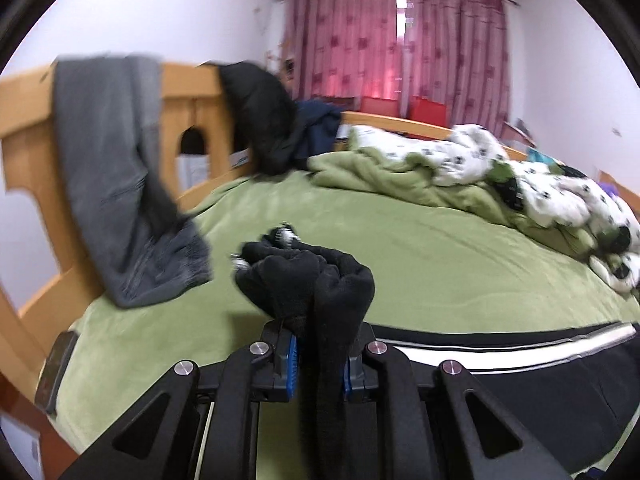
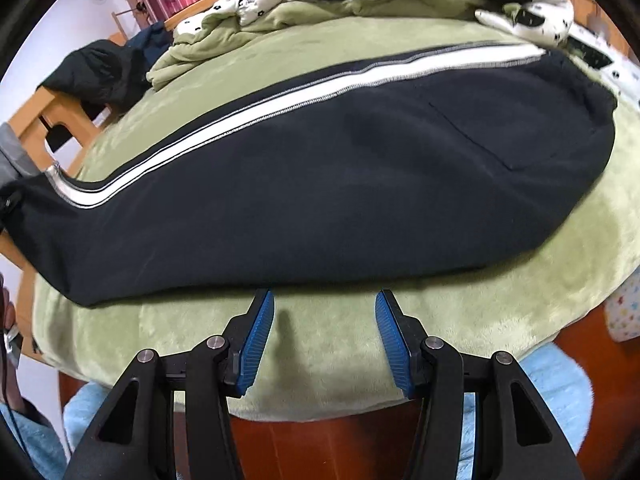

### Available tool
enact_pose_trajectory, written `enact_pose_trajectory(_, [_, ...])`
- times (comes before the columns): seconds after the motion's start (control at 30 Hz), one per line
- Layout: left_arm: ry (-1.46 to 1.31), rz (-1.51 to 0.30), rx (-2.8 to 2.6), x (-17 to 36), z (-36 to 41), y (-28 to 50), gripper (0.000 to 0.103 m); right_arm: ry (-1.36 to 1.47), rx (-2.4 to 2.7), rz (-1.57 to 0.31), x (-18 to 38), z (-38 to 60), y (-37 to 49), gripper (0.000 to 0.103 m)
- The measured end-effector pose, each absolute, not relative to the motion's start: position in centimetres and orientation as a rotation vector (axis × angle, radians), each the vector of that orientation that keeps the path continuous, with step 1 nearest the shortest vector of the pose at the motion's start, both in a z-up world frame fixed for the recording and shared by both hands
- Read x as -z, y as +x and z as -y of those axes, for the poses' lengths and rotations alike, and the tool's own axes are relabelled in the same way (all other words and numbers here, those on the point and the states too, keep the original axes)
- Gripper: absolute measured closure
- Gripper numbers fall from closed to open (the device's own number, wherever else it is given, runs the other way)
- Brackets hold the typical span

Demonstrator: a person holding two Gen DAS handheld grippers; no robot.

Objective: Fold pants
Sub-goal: 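Grasp the drawstring cuff end with the left tool, then fold the cuff end over with the left tool and release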

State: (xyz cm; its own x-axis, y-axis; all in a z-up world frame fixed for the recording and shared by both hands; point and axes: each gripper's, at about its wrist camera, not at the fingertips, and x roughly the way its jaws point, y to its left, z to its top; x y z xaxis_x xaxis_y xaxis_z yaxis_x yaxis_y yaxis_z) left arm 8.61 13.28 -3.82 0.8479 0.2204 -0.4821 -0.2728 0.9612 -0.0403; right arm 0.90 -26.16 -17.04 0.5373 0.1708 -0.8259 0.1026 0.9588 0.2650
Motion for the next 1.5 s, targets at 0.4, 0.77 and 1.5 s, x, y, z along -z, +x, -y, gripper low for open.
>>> enact_pose_trajectory(0.4, [0.125,-0.642,0.067,8.8,7.8,11.5,0.089,0.471,0.117,-0.961,18.4,37.8,-1.3,0.051])
enact_pose_trajectory(0.77, [0.198,-0.851,0.228,15.9,13.5,7.6,0.078,0.507,0.180,-0.946,18.6,41.4,-2.7,0.051])
enact_pose_trajectory(1.5, [-0.120,-0.797,0.084,15.9,-7.4,-0.4,0.027,0.362,-0.143,-0.881,14.4,25.4,8.2,0.046])
